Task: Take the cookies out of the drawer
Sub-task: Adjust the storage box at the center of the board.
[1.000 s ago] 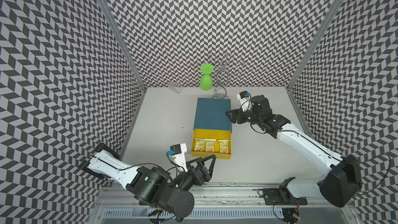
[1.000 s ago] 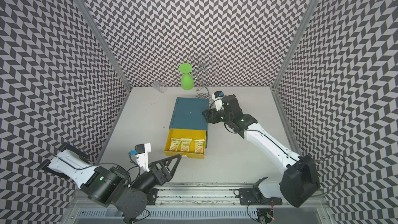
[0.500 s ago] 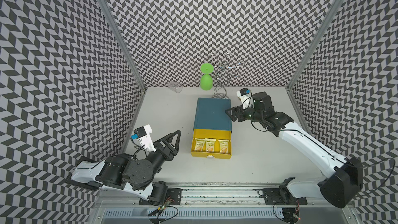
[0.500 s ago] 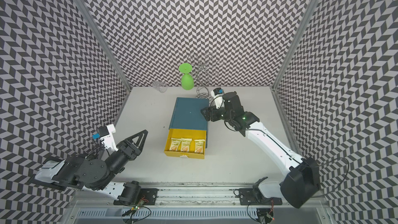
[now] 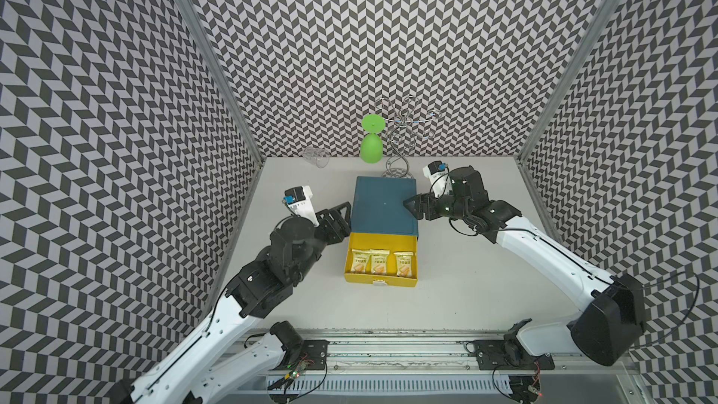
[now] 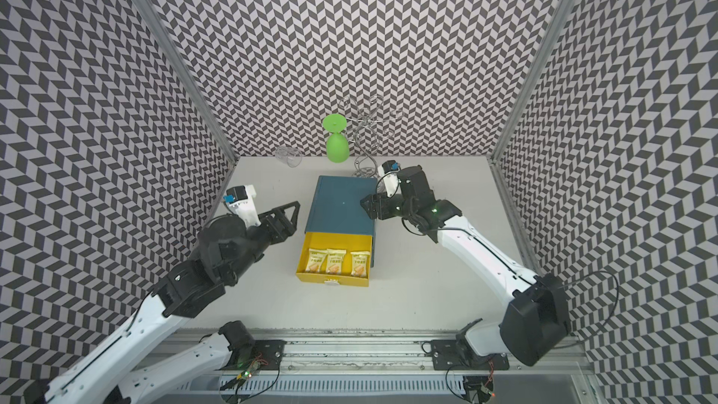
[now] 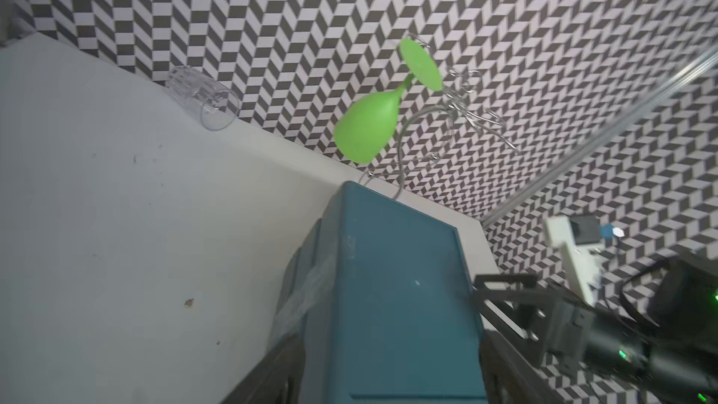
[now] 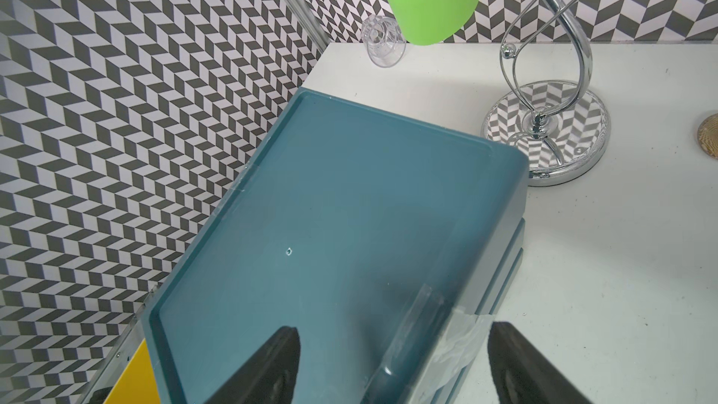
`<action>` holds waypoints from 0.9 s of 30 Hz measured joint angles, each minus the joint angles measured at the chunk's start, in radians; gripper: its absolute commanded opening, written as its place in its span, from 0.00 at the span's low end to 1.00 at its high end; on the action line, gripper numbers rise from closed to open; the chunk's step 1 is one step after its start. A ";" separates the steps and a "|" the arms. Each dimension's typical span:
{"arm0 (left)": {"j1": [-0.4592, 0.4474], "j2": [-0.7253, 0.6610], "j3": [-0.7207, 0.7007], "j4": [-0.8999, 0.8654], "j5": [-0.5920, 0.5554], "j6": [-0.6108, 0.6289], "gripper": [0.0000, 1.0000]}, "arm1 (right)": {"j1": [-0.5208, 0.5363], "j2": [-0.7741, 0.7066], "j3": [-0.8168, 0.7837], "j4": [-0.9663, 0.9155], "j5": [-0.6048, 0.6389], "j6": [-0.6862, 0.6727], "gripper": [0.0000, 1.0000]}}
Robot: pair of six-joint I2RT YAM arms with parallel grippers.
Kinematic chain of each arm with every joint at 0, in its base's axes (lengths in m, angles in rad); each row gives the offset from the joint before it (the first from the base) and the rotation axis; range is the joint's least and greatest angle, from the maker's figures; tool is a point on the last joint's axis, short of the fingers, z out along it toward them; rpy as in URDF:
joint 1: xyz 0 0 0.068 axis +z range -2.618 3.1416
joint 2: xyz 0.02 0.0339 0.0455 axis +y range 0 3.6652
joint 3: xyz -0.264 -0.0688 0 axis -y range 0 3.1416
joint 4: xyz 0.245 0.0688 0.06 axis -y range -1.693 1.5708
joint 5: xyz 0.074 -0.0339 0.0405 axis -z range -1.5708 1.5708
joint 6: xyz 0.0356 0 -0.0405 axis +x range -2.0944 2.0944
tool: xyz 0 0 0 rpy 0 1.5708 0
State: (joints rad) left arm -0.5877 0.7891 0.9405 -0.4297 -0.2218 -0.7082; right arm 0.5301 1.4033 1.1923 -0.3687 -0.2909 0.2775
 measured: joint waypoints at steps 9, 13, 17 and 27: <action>0.391 0.133 -0.186 0.308 0.635 0.000 0.58 | 0.000 0.004 0.000 0.011 -0.055 0.008 0.78; 0.347 0.187 -0.259 0.425 0.726 -0.025 0.51 | 0.000 0.021 -0.004 0.026 -0.076 0.016 0.75; 0.294 0.230 -0.304 0.520 0.743 -0.044 0.47 | -0.006 0.037 -0.011 0.034 -0.076 0.019 0.73; 0.216 0.332 -0.347 0.736 0.639 -0.090 0.47 | -0.034 0.092 0.015 0.052 -0.030 0.012 0.68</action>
State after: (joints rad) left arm -0.3717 1.1210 0.5934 0.3061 0.4171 -0.7979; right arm 0.4961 1.4952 1.2076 -0.3168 -0.3206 0.2897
